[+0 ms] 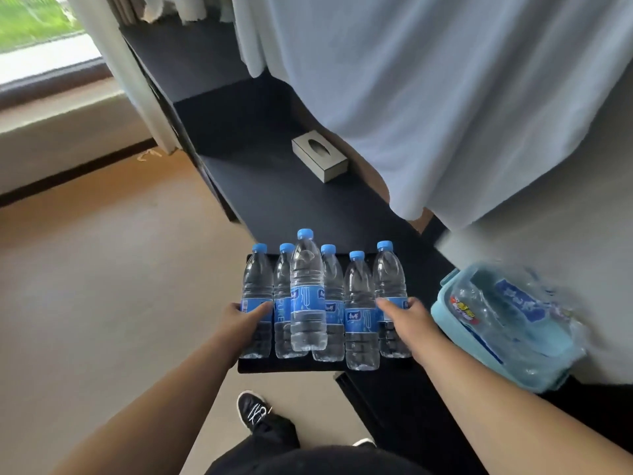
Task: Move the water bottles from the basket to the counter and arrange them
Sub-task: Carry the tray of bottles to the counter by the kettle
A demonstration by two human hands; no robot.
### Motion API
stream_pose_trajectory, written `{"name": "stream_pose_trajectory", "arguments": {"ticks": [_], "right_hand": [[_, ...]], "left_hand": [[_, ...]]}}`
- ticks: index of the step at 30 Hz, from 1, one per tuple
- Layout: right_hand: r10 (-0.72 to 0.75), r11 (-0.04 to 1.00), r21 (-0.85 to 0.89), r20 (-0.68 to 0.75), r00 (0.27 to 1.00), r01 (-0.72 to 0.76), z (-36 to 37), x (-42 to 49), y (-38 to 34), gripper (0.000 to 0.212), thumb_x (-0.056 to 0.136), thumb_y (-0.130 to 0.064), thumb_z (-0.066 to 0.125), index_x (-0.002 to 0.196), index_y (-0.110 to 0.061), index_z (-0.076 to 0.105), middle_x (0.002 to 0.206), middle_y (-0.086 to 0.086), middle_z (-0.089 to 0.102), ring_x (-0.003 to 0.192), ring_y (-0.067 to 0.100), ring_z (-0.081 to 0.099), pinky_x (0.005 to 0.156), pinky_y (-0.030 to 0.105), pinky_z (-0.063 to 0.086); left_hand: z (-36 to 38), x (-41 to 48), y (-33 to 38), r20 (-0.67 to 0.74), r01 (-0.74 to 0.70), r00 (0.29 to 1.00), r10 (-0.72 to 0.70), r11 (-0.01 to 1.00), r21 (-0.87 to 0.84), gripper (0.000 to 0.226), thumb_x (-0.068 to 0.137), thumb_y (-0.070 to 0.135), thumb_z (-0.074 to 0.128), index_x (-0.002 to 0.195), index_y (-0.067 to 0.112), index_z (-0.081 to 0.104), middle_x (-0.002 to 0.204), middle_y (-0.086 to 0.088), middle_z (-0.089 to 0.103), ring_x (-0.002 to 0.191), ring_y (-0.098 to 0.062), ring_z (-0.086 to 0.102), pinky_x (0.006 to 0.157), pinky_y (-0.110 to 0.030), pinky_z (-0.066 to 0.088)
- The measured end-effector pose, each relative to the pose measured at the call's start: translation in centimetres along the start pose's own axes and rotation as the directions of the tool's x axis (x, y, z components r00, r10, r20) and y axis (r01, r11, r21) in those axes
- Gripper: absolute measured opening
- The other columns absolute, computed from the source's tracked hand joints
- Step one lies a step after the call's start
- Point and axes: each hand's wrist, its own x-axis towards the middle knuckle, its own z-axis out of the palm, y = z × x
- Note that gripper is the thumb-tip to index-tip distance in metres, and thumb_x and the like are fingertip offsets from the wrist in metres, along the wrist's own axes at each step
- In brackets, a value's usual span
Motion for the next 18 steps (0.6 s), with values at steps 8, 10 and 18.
{"name": "stream_pose_trajectory", "arguments": {"ticks": [8, 10, 18], "right_hand": [[-0.063, 0.994, -0.089, 0.086, 0.994, 0.071, 10.0, 1.4, -7.6, 0.046, 0.077, -0.058, 0.08, 0.1, -0.022, 0.063, 0.096, 0.001, 0.073, 0.083, 0.018, 0.072, 0.063, 0.032, 0.052], [-0.071, 0.991, -0.102, 0.111, 0.991, 0.082, 12.8, 1.7, -9.5, 0.046, 0.077, -0.059, 0.079, 0.101, -0.023, 0.063, 0.097, 0.001, 0.073, 0.084, 0.019, 0.072, 0.064, 0.033, 0.054], [-0.045, 0.987, -0.142, 0.202, 0.978, 0.075, 23.3, 3.2, -15.3, 0.056, 0.07, -0.064, 0.077, 0.103, -0.02, 0.064, 0.099, 0.004, 0.074, 0.09, 0.024, 0.073, 0.086, 0.049, 0.061]], "left_hand": [[-9.6, 3.6, 0.4, -0.095, 0.011, 0.995, -0.02, 0.996, -0.091, 0.058, 0.062, 0.063, 0.087, 0.093, 0.017, 0.07, 0.072, -0.002, 0.078, 0.062, -0.018, 0.077, 0.048, -0.027, 0.057], [-12.4, 4.8, 0.6, -0.123, 0.025, 0.992, -0.038, 0.994, -0.105, 0.063, 0.059, 0.064, 0.088, 0.096, 0.017, 0.068, 0.078, -0.004, 0.078, 0.065, -0.019, 0.077, 0.048, -0.028, 0.058], [-21.5, 9.1, 0.0, -0.164, 0.067, 0.982, -0.09, 0.988, -0.137, 0.07, 0.054, 0.069, 0.086, 0.094, 0.014, 0.073, 0.073, -0.005, 0.078, 0.063, -0.021, 0.077, 0.054, -0.035, 0.062]]}}
